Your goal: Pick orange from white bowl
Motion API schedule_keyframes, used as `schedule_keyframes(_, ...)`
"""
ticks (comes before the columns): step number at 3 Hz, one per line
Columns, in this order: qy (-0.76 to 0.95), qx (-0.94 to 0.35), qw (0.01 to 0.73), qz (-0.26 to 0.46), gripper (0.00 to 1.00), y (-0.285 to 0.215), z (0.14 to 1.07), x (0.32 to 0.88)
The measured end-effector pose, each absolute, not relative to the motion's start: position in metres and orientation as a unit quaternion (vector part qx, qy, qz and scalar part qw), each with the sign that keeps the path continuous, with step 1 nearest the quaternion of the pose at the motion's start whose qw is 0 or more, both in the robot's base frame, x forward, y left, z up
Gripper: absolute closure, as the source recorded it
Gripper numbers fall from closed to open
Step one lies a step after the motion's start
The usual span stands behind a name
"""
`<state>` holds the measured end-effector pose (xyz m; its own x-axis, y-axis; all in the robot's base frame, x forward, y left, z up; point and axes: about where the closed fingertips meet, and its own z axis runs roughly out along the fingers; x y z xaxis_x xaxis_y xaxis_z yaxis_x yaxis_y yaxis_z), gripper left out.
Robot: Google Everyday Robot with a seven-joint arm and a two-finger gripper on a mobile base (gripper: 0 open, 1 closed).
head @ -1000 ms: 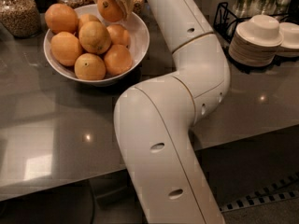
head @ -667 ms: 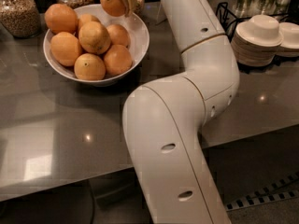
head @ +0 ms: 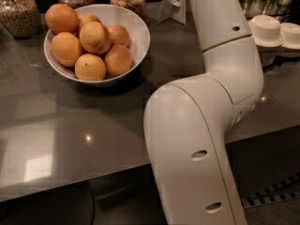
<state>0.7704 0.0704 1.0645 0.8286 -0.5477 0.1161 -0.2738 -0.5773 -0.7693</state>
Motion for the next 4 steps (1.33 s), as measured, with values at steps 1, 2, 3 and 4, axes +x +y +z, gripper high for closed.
schedule_keyframes(1, 0.239, -0.854, 0.428, -0.175, 1.00, 0.066, 1.095, 0.757)
schedule_keyframes(2, 0.265, -0.837, 0.454, -0.152, 1.00, 0.059, 1.111, 0.735)
schedule_keyframes(3, 0.314, -0.810, 0.480, -0.121, 1.00, 0.039, 1.124, 0.702)
schedule_keyframes(4, 0.357, -0.787, 0.495, -0.087, 1.00, 0.025, 1.124, 0.663)
